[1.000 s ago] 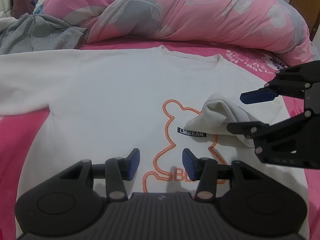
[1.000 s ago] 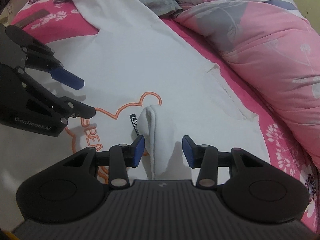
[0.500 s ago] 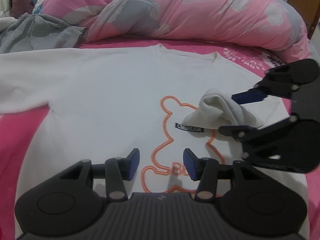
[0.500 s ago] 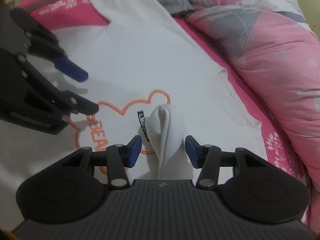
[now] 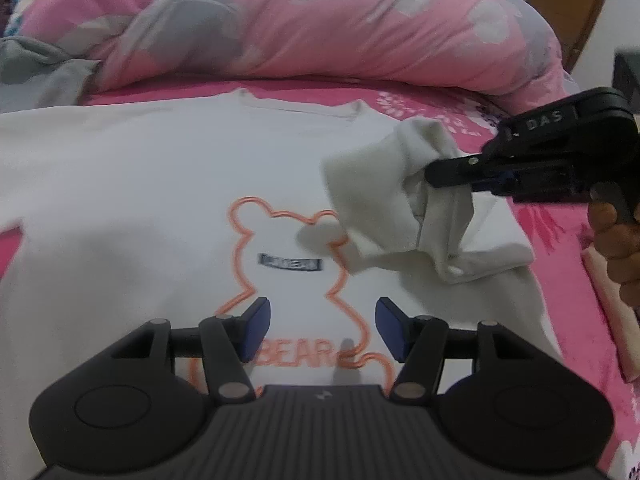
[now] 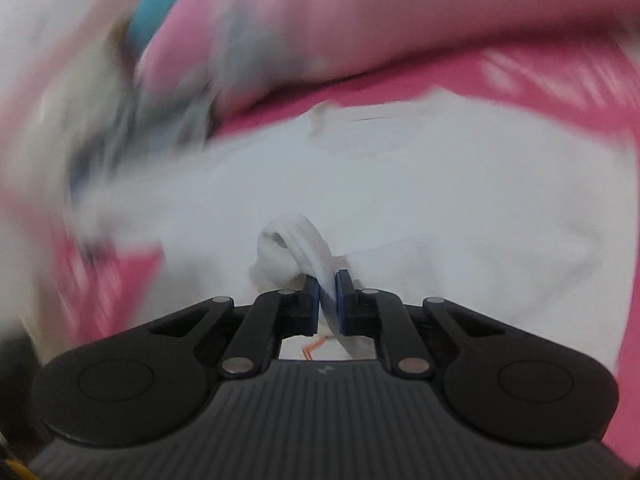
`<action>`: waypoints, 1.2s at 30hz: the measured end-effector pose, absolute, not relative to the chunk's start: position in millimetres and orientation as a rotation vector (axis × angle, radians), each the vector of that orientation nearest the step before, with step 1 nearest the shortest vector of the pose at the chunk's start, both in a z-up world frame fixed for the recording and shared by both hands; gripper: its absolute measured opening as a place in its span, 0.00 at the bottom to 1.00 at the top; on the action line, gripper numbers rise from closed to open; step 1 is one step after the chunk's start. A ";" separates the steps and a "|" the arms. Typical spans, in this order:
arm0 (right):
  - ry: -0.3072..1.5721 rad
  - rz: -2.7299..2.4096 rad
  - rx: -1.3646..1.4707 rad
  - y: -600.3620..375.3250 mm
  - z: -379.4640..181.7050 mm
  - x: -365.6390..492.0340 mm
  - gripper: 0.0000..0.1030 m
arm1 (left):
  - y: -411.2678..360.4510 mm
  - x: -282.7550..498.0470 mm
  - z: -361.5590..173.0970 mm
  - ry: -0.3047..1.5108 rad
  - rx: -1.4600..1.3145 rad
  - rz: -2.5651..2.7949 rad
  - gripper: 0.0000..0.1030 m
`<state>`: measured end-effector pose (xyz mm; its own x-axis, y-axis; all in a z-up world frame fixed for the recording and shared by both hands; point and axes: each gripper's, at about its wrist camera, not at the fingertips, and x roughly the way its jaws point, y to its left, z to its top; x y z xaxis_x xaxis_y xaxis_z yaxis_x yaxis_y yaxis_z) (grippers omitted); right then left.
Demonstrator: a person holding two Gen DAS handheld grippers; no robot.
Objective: Fold clothes
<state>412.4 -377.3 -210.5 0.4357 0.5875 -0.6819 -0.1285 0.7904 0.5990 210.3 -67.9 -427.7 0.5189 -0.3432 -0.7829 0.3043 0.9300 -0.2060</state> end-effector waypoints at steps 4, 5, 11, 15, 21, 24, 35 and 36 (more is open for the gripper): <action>1.012 0.332 0.830 -426.9 -233.4 399.5 0.07 | -84.6 217.1 -428.2 0.948 -0.034 -0.434 0.58; 1.003 0.298 0.901 -437.3 -240.0 394.3 0.07 | -89.0 218.9 -428.3 0.948 -0.030 -0.445 0.58; 0.954 0.155 1.179 -478.4 -271.1 360.9 0.07 | -111.3 232.2 -432.0 0.943 -0.023 -0.477 0.56; 0.954 0.157 1.195 -487.8 -277.4 354.0 0.09 | -115.0 251.6 -435.5 0.981 -0.119 -0.474 0.54; 0.974 0.169 1.042 -493.0 -271.0 356.5 0.11 | -118.1 291.5 -438.1 1.025 -0.331 -0.499 0.52; 0.959 0.188 0.955 -493.1 -262.0 359.8 0.11 | -131.8 304.4 -438.4 1.025 -0.339 -0.526 0.48; 0.961 0.219 0.876 -495.8 -258.7 374.8 0.14 | -178.8 321.9 -451.3 1.045 -0.257 -0.561 0.35; 0.962 0.217 0.878 -496.1 -259.8 375.0 0.14 | -179.5 322.5 -451.9 1.043 -0.256 -0.560 0.34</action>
